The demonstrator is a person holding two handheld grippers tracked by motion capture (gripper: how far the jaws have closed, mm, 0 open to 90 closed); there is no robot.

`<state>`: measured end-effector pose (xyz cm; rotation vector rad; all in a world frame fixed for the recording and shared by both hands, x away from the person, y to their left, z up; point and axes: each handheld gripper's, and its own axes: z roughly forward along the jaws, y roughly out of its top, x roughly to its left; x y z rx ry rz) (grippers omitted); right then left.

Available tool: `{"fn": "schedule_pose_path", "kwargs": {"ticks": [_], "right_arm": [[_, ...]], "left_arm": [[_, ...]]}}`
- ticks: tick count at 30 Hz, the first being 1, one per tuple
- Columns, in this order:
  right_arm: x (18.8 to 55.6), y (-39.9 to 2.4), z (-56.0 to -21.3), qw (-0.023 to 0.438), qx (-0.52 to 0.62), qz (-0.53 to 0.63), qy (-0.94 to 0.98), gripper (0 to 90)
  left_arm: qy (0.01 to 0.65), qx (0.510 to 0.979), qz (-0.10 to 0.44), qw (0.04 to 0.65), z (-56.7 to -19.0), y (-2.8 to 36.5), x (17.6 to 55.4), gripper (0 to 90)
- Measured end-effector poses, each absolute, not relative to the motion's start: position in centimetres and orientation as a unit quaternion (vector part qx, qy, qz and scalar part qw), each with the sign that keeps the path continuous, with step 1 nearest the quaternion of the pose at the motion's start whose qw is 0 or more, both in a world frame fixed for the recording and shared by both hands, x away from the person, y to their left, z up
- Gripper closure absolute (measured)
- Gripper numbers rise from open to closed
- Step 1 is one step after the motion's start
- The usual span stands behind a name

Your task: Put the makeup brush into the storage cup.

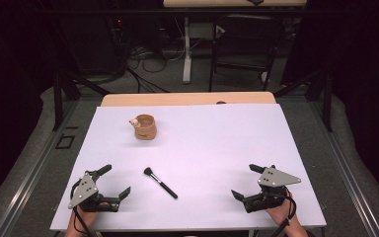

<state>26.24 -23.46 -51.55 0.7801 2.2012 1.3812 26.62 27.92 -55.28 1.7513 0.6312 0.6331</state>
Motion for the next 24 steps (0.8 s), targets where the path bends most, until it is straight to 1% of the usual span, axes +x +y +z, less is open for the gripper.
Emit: {"fn": "schedule_pose_path", "kwargs": {"ticks": [14,22,24], "right_arm": [[27.8,-19.8,-51.4,0.179,0.267,0.49,0.81,0.0],[28.9,-17.3,-51.3,0.151,0.261,0.472,0.829,0.0],[29.0,-17.1,-51.3,0.15,0.26,0.468,0.831,0.0]], "left_arm": [[0.264,0.744,0.265,0.554,-55.3,27.8,26.6,0.1],[0.261,0.745,0.264,0.554,-55.3,27.7,26.6,0.1],[0.261,0.746,0.263,0.553,-55.3,27.7,26.6,0.1]]}}
